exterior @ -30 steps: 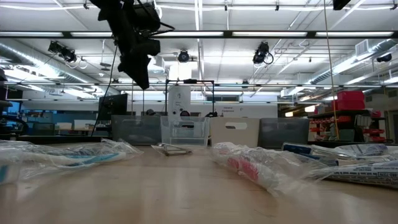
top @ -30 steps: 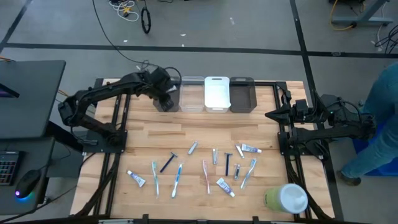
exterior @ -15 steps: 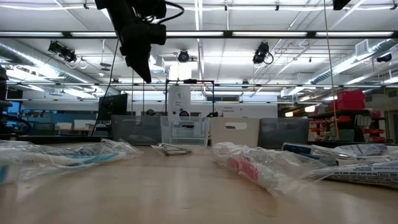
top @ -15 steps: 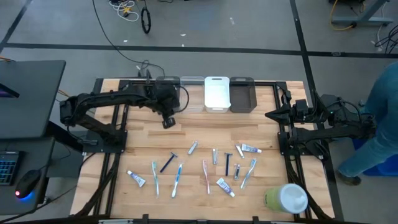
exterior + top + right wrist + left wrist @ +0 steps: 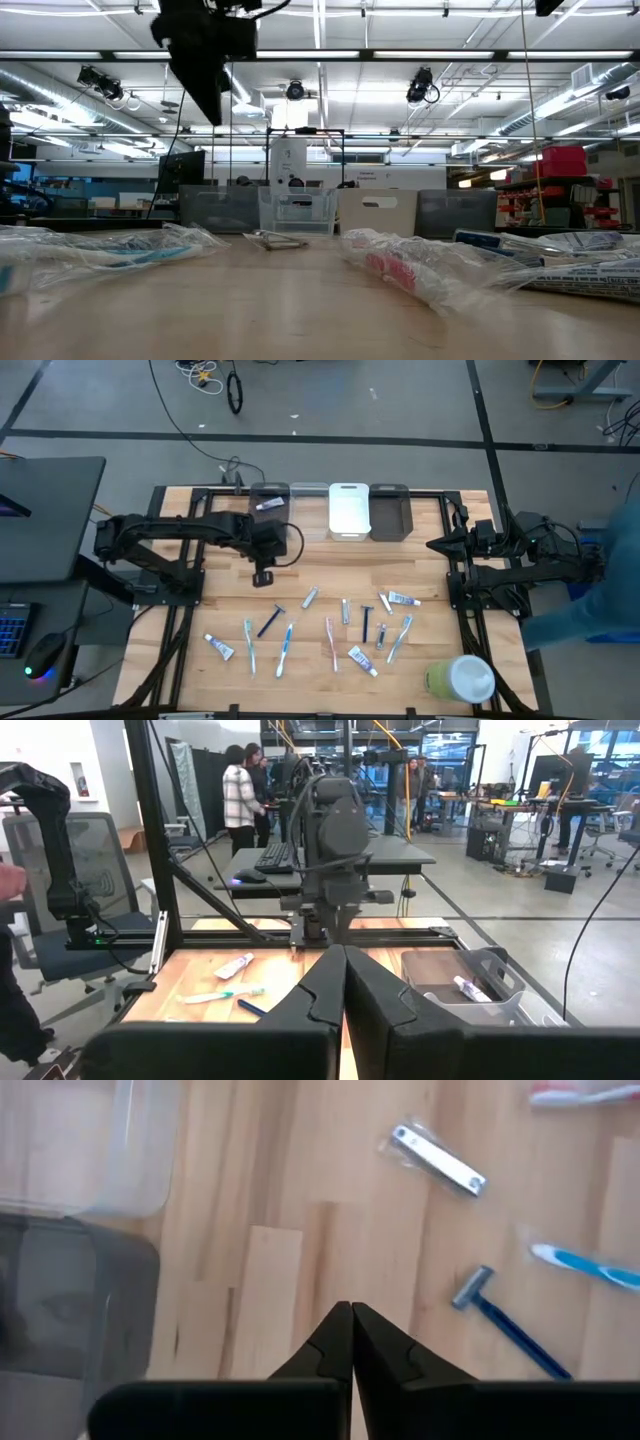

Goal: Pick & Place Travel size toiletries
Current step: Put the white toothpaste into the left black bin

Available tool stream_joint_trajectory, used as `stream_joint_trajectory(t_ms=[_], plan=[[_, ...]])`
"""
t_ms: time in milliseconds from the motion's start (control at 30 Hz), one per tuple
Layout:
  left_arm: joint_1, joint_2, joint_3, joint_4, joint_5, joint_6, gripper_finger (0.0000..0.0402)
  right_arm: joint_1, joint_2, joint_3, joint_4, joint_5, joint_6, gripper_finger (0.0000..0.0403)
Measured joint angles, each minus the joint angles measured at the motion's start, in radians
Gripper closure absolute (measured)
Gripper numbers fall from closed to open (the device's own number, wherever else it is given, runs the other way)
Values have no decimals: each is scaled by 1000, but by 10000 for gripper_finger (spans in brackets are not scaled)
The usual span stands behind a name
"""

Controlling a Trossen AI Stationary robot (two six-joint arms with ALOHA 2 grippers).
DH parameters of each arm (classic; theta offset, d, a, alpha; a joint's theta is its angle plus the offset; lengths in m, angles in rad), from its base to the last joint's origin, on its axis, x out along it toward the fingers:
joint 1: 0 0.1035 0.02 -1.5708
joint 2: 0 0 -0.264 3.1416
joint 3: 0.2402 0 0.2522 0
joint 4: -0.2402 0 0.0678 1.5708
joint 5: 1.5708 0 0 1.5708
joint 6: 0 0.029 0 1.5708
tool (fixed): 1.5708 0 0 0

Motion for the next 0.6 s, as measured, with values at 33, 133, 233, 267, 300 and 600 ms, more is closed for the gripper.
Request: stream_joint_trajectory(t_ms=[33,133,233,267,300,600], plan=[[-9,-4,1,-6,0,0,396,0,0,0,0,0,0,390],[-25,-24,0,-45,0,3,390,0,0,0,0,0,0,389],[-27,-39,-1,-73,0,2,387,0,0,0,0,0,0,390],[-27,-44,-1,-76,0,1,388,0,0,0,0,0,0,390],[-30,-46,0,-74,-1,-7,391,0,0,0,0,0,0,389],[-47,-124,-3,-143,-27,9,387,0,0,0,0,0,0,389]])
